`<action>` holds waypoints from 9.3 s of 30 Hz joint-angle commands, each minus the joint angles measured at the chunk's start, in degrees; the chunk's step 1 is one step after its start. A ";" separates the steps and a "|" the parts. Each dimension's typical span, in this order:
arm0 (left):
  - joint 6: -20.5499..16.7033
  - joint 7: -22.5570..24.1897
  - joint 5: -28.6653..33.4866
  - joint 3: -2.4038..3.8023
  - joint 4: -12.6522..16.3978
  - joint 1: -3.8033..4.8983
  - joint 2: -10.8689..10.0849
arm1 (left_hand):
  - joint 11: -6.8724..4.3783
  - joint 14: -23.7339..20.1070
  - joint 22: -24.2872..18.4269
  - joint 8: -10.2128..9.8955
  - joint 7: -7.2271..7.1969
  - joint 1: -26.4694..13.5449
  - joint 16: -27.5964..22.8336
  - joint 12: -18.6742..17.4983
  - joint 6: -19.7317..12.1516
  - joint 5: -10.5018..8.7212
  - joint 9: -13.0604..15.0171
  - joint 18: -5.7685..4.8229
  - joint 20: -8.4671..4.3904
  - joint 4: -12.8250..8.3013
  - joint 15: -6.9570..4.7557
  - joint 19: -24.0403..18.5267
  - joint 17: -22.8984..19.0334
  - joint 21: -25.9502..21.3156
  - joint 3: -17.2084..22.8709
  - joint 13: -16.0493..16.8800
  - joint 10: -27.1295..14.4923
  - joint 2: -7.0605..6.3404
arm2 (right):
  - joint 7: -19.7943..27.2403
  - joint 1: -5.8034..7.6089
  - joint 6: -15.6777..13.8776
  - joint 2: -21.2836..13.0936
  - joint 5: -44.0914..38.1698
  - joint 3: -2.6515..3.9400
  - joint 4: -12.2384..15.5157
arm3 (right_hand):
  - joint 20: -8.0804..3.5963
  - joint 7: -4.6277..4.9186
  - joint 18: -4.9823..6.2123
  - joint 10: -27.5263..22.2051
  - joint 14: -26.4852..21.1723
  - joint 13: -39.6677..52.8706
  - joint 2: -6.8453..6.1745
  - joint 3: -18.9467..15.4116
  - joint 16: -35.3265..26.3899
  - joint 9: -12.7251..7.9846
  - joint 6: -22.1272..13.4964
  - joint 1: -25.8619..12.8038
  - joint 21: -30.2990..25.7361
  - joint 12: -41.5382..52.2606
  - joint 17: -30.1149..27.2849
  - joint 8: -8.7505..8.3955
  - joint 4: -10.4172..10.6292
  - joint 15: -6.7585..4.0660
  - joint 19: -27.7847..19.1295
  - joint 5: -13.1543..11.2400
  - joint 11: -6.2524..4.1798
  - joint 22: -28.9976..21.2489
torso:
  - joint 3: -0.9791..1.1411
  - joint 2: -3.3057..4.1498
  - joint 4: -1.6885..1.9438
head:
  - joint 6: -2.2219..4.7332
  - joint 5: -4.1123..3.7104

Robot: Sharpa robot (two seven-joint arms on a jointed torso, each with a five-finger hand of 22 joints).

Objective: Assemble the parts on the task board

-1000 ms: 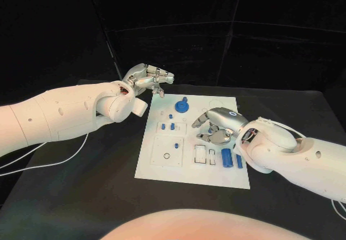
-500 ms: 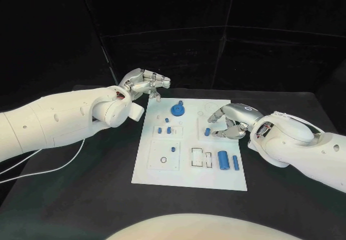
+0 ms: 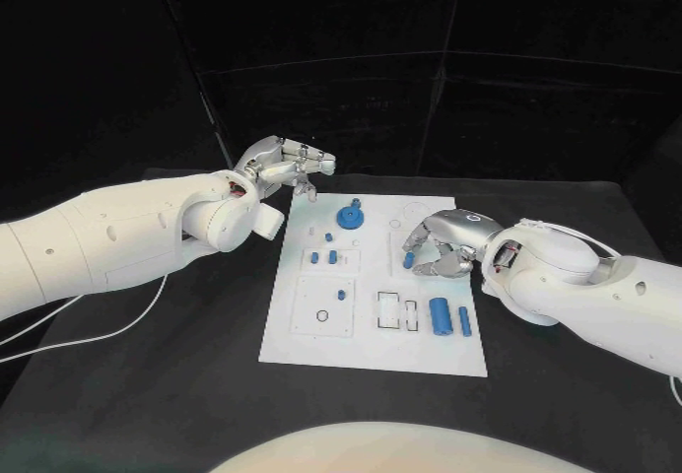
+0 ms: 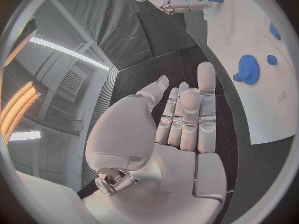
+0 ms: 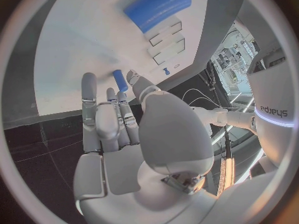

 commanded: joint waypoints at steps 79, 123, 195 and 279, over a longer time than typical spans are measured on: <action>1.54 -0.38 0.18 0.02 -0.25 0.09 0.70 | 0.01 -0.54 -0.37 0.23 0.13 0.34 -0.52 0.62 -0.62 -0.15 -0.09 1.12 0.07 0.24 0.11 -0.12 -0.70 -0.63 -0.39 0.14 -0.93 0.38 | 5.72 -0.22 -4.89 7.80 5.82 3.27 6.46 | -2.07 -0.99 0.86 13.60 2.20 -0.15 2.03 16.01 2.03 -0.09 8.36 2.74 3.92 -3.07 2.79 0.78 -3.62 -2.13 1.21 -4.24 -2.10 1.86 | -0.05 0.00 0.15 | -0.45 0.40; 1.73 -0.45 0.18 0.04 -1.61 0.16 2.03 | 0.03 -0.58 -0.42 0.25 0.14 0.40 -0.55 0.69 -0.66 -0.15 -0.09 1.12 0.08 0.24 0.12 -0.12 -0.79 -0.69 -0.41 0.16 -0.98 0.42 | 4.04 -4.25 6.46 17.03 -2.10 0.01 -0.64 | -1.98 -0.95 0.85 13.75 2.13 -0.11 2.01 16.44 1.92 -0.04 8.56 2.07 4.23 -3.38 2.49 0.70 -3.71 -2.05 0.92 -3.91 -2.06 2.05 | -0.05 -0.07 0.09 | -2.19 2.95; 2.26 -1.05 0.18 0.03 -1.52 0.16 1.85 | 0.05 -0.62 -0.47 0.26 0.17 0.44 -0.58 0.76 -0.72 -0.15 -0.09 1.12 0.10 0.27 0.14 -0.11 -0.87 -0.76 -0.45 0.17 -1.07 0.46 | 0.28 -4.80 7.24 15.10 -5.88 0.01 2.79 | -1.96 -1.14 0.87 14.31 2.20 -0.01 2.03 16.61 2.19 0.03 9.09 0.84 4.53 -3.61 2.90 0.72 -3.55 -2.13 0.70 -3.20 -2.23 2.20 | -0.06 -0.06 0.11 | -2.83 3.12; 2.39 -1.32 0.18 0.01 -1.19 0.19 1.01 | 0.09 -0.73 -0.62 0.34 0.20 0.49 -0.64 0.98 -0.83 -0.15 -0.07 1.11 0.13 0.35 0.18 -0.07 -1.09 -0.93 -0.59 0.22 -1.28 0.53 | -7.81 0.70 -8.74 -13.50 23.96 0.85 12.65 | -4.16 -4.37 -0.53 24.39 5.13 58.17 3.23 -21.08 11.55 2.41 4.60 -7.30 5.32 60.62 19.71 9.89 15.54 -4.60 8.75 8.54 -5.44 7.40 | -0.27 -0.54 -0.64 | -0.95 -3.84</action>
